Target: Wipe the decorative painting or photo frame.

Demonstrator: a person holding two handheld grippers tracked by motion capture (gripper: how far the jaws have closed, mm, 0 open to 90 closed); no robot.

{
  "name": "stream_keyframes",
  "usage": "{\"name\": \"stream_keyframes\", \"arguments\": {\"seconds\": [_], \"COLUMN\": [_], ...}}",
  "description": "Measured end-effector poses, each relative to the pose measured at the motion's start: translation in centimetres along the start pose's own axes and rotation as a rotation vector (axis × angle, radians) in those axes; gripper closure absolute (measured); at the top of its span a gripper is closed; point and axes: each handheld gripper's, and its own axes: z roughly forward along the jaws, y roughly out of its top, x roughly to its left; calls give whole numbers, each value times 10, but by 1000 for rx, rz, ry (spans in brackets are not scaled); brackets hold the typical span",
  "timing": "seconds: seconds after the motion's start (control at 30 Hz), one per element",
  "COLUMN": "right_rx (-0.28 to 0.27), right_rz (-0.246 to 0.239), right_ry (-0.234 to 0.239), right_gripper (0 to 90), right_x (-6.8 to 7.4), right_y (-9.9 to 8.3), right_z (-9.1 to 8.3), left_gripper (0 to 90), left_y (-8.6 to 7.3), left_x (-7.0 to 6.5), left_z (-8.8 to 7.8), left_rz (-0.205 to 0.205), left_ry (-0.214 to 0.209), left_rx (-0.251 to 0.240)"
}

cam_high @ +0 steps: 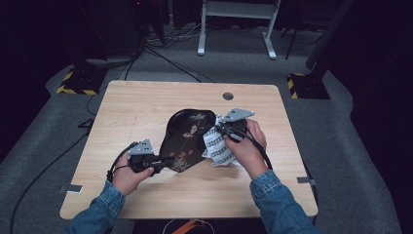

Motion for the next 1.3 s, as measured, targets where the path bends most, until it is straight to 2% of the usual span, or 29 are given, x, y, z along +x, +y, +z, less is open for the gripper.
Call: {"name": "stream_keyframes", "arguments": {"seconds": [0.7,1.3], "right_rx": [68,144], "right_rz": [-14,-13], "right_ry": [29,42], "right_gripper": [815,813], "right_x": [10,15], "right_y": [-15,-37], "right_z": [13,28], "left_gripper": [784,784], "left_y": [0,0], "left_x": [-1,-1], "left_z": [0,1], "left_rz": [-2,-6], "left_ry": [1,1], "left_rx": [0,-3]}}
